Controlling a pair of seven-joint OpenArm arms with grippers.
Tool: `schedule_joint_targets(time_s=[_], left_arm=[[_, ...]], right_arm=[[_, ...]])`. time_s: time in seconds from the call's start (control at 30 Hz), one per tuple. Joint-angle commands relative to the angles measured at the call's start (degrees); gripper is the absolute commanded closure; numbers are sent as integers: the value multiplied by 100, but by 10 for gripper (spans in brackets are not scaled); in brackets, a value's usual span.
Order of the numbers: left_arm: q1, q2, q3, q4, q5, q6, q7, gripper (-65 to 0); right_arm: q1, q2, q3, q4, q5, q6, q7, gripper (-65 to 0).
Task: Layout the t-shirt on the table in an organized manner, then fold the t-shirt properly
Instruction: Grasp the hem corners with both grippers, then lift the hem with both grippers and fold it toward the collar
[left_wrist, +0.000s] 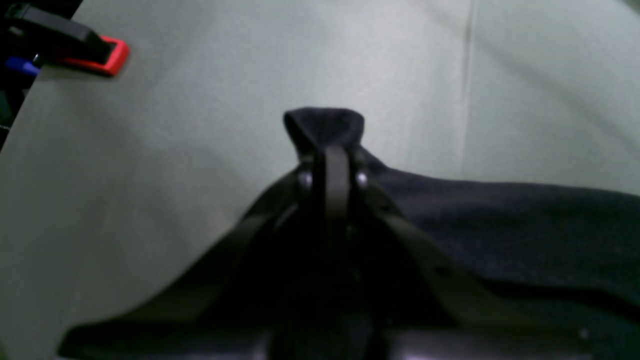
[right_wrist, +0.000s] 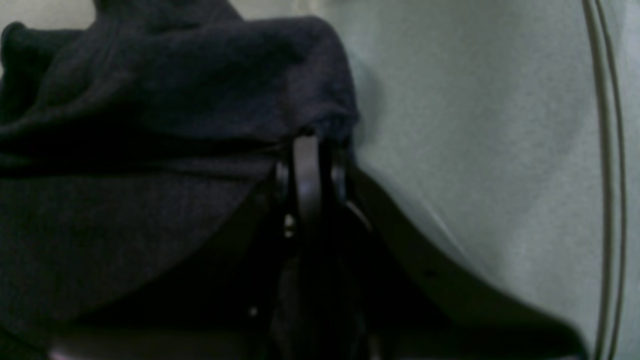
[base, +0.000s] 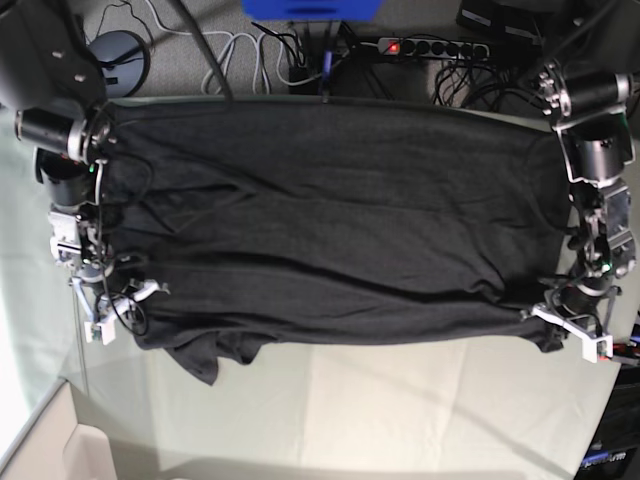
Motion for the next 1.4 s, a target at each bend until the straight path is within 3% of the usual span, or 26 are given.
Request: schedule_joint_targets(time_s=[0.0,0.23,0.37,0.53,0.63,0.8,1.03,1.23,1.37], left_arm=[[-141,-99,-26,105,-69,-32,-145,-1],[-141,-99,-35,123,-69,-32,-145,-1],[-150,-99,-35,255,-69,-32,-145,-1],[-150,-152,-35,431,-632,-32,-136,-1],[-141,-169,-26,439,-957,-32,-110,-1],[-132,-161,-26,439,-1019,-32,-101,-1],[61,-178,-44,624,-1037,-32,-101,-1],[677,-134,-650,1371,-1037,-32,-92,-1],[1151,-64,-879,1679,-1037,-67,-92,-1]], right_arm=[[144,16,-19,132,-65,49,-170,0],[-164,7,34,1442,-39,84,-231,0],[-445,-46,500,2180,-39,102,-240,0],[-639,-160,904,2638,-39,620,-249,0],[-850,-266,992,2972,-39,743,-249,0],[-1281,-450,1133,3816,-39,1077,-249,0],[-2081,-582,1133,4774,-39,1104,-249,0],[-2626,-635,1115,5020,-30,1113,-249,0],[-2925,-644,1177,5187,-30,1587,-249,0]])
